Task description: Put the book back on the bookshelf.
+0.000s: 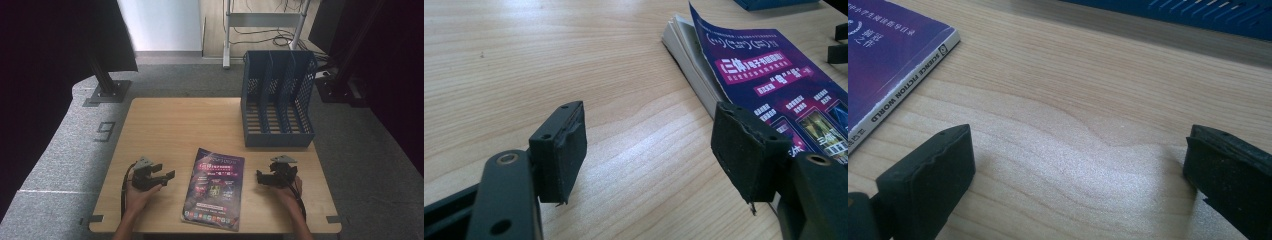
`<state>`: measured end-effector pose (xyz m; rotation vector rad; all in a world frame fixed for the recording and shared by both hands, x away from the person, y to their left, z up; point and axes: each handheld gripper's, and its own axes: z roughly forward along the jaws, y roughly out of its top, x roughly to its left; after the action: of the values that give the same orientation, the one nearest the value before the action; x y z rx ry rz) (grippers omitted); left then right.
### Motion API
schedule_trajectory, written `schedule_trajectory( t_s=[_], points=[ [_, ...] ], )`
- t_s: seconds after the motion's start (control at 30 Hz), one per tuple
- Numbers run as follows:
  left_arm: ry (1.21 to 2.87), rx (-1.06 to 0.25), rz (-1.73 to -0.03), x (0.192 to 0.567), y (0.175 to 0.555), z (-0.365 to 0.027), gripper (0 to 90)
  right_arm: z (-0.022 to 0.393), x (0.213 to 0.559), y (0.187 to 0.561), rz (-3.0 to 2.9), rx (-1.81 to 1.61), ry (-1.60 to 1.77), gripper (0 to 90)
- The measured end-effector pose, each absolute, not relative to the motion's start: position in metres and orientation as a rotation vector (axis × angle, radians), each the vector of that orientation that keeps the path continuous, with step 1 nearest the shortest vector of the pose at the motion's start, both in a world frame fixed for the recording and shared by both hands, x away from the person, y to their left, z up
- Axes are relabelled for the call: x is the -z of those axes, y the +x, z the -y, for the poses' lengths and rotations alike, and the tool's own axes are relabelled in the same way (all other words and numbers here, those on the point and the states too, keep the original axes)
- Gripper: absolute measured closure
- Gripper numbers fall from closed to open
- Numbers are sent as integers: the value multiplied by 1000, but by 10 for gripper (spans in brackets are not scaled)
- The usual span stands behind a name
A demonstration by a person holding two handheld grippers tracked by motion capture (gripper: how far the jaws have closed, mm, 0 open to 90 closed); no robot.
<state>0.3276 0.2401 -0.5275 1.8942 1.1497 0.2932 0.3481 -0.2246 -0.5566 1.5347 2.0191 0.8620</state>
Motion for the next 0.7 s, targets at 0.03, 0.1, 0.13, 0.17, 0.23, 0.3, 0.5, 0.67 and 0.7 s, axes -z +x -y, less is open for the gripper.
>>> schedule_trajectory(
  t_s=[0.03, 0.1, 0.13, 0.17, 0.23, 0.3, 0.5, 0.67, 0.7],
  points=[
    [1898, -292, -1149, 528, 328, -240, 303, 225, 557, 348, -2019, -862, 1535, 0],
    [1904, -288, -1150, 528, 329, -239, 300, 225, 557, 348, -2011, -854, 1550, 0],
    [1907, -287, -1151, 529, 329, -239, 298, 224, 556, 348, -2006, -849, 1558, 0],
    [1908, -287, -1152, 529, 329, -239, 296, 224, 556, 347, -2004, -841, 1568, 0],
    [1907, -284, -1152, 529, 328, -239, 294, 224, 555, 347, -2004, -836, 1573, 2],
    [1905, -283, -1151, 529, 328, -239, 293, 226, 554, 345, -1993, -837, 1585, 49],
    [1878, -262, -1129, 523, 326, -237, 293, 224, 551, 345, -1977, -903, 1593, 105],
    [1882, -273, -1134, 523, 327, -238, 294, 222, 548, 345, -1975, -930, 1587, 117],
    [1880, -272, -1137, 523, 326, -238, 294, 221, 547, 344, -1973, -936, 1583, 117]
  ],
)
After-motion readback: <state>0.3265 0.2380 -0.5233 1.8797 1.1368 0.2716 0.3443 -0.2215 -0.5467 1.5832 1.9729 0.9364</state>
